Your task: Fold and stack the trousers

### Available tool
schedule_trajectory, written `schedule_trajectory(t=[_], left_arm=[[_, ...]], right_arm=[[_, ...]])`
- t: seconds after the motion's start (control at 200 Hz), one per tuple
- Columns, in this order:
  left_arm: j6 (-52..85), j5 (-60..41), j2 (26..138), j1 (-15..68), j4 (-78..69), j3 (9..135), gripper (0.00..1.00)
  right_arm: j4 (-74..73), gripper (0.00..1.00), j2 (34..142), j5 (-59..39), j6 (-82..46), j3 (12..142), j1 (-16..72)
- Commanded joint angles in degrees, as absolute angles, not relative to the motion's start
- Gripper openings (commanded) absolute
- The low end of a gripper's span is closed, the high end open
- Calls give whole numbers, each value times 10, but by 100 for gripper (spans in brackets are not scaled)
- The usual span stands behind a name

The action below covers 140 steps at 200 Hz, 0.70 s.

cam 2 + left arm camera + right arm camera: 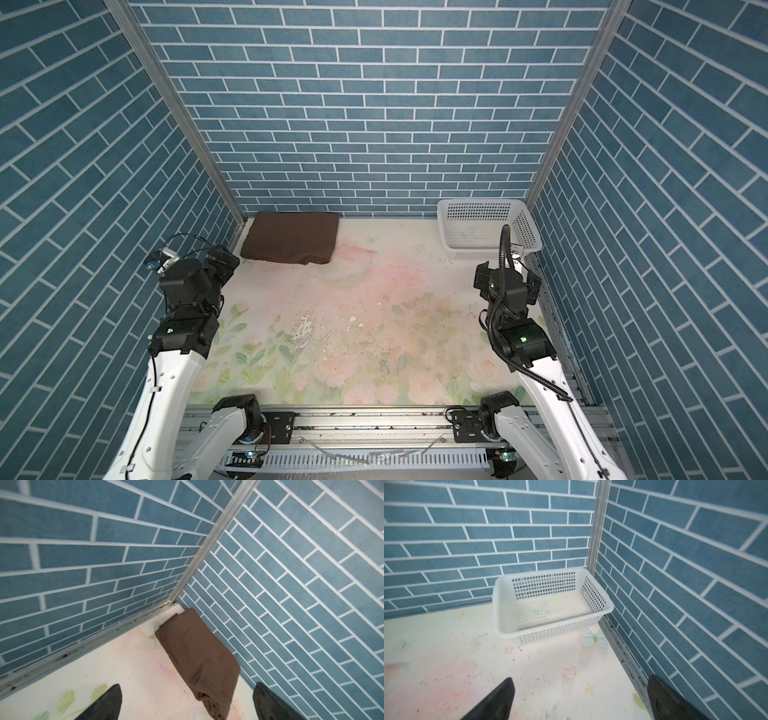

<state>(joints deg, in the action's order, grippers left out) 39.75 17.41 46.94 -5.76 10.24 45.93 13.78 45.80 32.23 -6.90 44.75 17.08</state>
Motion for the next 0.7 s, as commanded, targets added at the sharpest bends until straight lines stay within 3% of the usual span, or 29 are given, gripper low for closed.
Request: schedule_trajectory(t=[0.0, 0.11, 0.23, 0.51, 0.695], left_arm=[[310, 223, 462, -56, 13, 402, 99], [214, 191, 467, -55, 57, 388, 99], [190, 237, 474, -43, 101, 368, 99], [186, 247, 506, -43, -10, 260, 99], [172, 233, 557, -42, -118, 190, 99]], right_arm=[[29, 99, 472, 257, -12, 376, 153], [-80, 99, 486, 299, -13, 304, 131], [-97, 99, 512, 305, -6, 273, 100], [-143, 99, 600, 215, -117, 223, 11], [-200, 99, 654, 248, -135, 203, -6]])
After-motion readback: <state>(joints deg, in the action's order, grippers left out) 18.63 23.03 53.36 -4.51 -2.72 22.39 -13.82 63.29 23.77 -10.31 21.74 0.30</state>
